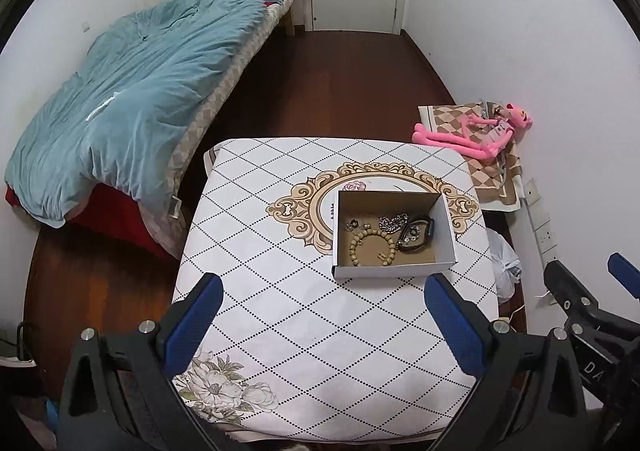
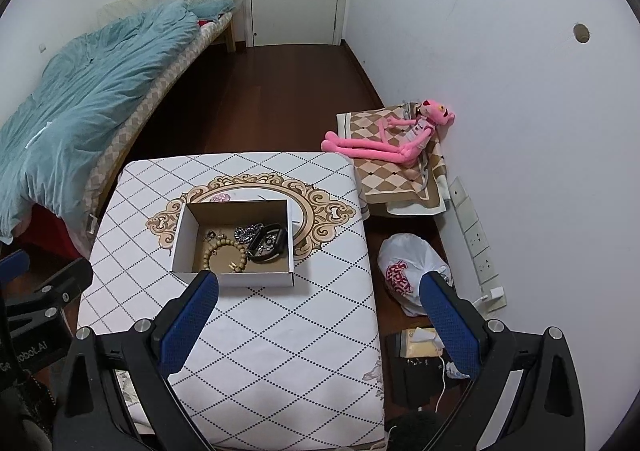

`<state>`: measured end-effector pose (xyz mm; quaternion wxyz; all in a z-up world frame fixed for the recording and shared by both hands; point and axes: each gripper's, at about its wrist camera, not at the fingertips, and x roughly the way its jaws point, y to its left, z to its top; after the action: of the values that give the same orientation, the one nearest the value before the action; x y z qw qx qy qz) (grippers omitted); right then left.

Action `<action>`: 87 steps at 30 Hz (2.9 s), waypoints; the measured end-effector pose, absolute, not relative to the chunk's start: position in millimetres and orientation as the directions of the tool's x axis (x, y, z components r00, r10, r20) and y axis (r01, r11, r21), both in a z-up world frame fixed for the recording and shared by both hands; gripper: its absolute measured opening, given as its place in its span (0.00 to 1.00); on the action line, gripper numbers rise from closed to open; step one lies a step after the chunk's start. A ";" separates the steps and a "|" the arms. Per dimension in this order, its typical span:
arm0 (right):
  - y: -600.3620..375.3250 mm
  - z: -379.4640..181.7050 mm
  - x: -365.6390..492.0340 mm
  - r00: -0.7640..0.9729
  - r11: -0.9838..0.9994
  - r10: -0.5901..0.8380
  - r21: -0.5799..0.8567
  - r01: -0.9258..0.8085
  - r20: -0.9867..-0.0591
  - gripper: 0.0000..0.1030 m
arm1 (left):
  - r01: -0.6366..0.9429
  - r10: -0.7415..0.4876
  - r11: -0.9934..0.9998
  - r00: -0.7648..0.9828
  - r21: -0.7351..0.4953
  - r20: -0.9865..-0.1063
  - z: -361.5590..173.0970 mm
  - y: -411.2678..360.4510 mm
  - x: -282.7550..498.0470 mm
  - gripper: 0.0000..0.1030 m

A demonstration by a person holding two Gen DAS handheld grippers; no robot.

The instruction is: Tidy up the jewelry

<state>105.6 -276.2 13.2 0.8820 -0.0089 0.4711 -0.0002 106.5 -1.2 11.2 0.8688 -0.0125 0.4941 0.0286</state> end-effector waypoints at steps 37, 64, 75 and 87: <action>-273.9 7.1 111.7 0.552 1.000 -0.019 -0.027 -0.008 -0.833 0.99 | -0.059 0.043 0.998 0.495 0.015 -0.868 -1.1 1.3 114.8 1.00; -271.7 23.0 111.7 0.573 0.999 -0.004 -0.022 -0.025 -0.820 0.99 | -0.055 0.043 0.998 0.513 0.017 -0.858 11.5 1.1 113.4 1.00; -271.5 28.1 110.2 0.582 0.999 0.001 -0.019 -0.028 -0.813 0.99 | -0.055 0.043 0.998 0.516 0.017 -0.855 14.5 0.8 111.8 1.00; -269.1 27.8 107.9 0.581 0.999 0.005 -0.014 -0.030 -0.814 0.99 | -0.055 0.042 0.998 0.517 0.016 -0.855 15.4 2.5 108.5 1.00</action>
<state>107.9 -269.1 27.8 0.8891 -0.0132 0.4575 0.0099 108.5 2.5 15.4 0.8708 -0.0067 0.4909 0.0281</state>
